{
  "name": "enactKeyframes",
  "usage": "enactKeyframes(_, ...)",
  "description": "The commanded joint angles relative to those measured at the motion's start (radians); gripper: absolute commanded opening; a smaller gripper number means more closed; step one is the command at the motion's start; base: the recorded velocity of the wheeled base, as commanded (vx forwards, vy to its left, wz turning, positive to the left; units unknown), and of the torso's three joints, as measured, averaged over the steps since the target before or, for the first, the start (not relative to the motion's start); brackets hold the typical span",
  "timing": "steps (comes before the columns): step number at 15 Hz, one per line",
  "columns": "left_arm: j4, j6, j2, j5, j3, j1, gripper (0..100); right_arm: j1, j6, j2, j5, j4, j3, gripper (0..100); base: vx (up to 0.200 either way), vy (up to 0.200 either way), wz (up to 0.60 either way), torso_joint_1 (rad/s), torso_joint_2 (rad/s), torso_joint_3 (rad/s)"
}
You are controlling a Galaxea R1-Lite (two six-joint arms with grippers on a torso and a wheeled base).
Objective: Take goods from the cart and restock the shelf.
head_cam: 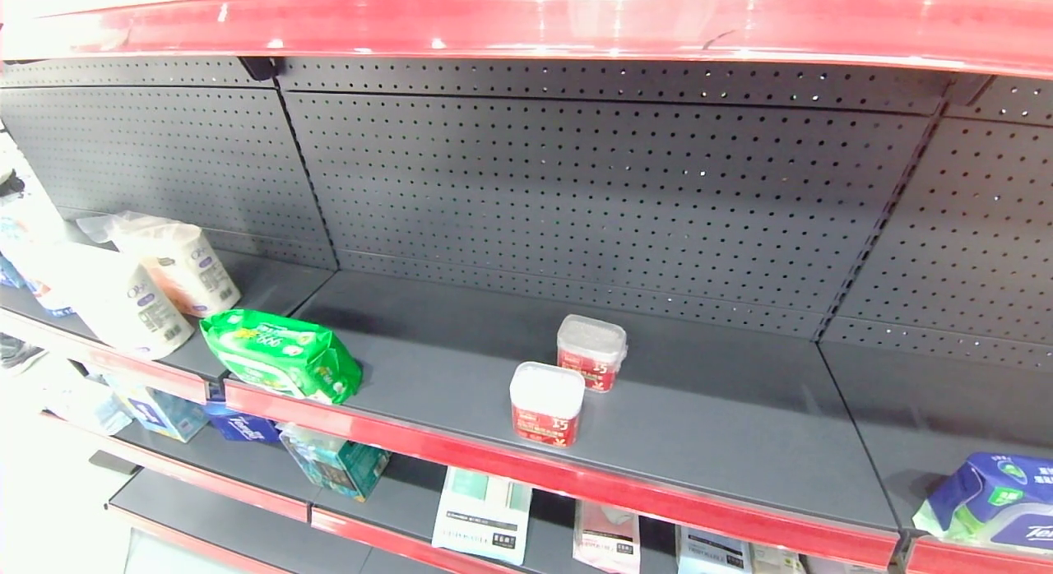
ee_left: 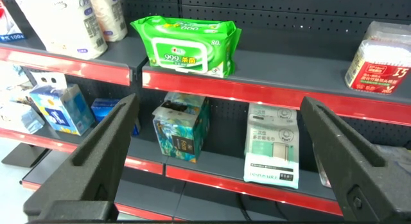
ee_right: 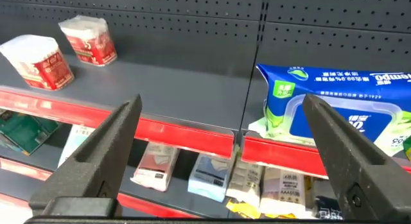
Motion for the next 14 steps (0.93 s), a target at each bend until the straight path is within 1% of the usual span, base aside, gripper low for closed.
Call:
enactKeyframes(1,0.000,0.000,0.001,0.000,0.000,0.000,100,0.001,-0.001,0.000,0.002,0.000,0.000,100,0.000,0.000,0.00,0.000,0.00,0.000)
enactKeyframes(6,0.000,0.000,0.001,0.000,0.000,0.000,100,0.001,0.002,0.000,0.002,0.000,0.000,100,0.000,0.000,0.00,0.000,0.00,0.000)
enactKeyframes(14,0.000,0.002,0.001,0.000,0.000,0.000,100,0.001,0.001,0.000,0.002,0.000,0.000,100,0.000,0.000,-0.60,0.003,0.00,0.002)
